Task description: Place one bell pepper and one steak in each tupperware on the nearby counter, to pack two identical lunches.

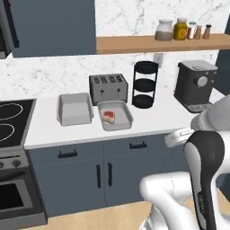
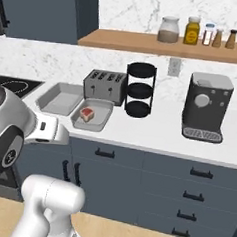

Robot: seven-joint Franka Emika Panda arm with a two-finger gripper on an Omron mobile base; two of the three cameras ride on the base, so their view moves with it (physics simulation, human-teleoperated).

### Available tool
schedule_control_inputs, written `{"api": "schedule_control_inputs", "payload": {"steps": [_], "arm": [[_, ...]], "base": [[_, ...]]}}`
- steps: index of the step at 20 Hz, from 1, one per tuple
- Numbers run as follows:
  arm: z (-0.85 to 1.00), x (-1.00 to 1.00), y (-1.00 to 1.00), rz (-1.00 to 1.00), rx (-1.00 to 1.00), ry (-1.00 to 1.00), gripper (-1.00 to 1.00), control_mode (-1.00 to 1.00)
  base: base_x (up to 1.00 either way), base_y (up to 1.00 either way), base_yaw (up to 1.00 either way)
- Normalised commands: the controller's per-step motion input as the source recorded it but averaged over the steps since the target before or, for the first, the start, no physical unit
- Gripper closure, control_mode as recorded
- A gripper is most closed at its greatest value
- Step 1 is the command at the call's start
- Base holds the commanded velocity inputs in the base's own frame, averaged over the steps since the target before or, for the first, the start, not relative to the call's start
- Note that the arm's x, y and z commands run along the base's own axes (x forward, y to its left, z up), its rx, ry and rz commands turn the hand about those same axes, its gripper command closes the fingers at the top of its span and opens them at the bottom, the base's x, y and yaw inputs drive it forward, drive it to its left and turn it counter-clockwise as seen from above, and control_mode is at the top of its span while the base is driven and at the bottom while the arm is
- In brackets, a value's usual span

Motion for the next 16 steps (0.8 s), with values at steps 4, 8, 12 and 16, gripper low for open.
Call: {"api": "schedule_control_inputs", "payload": {"steps": [4, 8, 12, 16], "arm": [[0.0, 0.0, 0.0, 0.0, 0.0, 0.0, -1.0, 1.0], [0.0, 0.0, 0.0, 0.0, 0.0, 0.0, -1.0, 1.0], [0.0, 0.0, 0.0, 0.0, 0.0, 0.0, -1.0, 1.0], [0.0, 0.0, 0.0, 0.0, 0.0, 0.0, -1.0, 1.0]], "base": [[-0.64, -1.0, -0.04], [-0.51, -1.0, 0.0], [-0.36, -1.0, 0.0], [-0.21, -1.0, 0.0]]}}
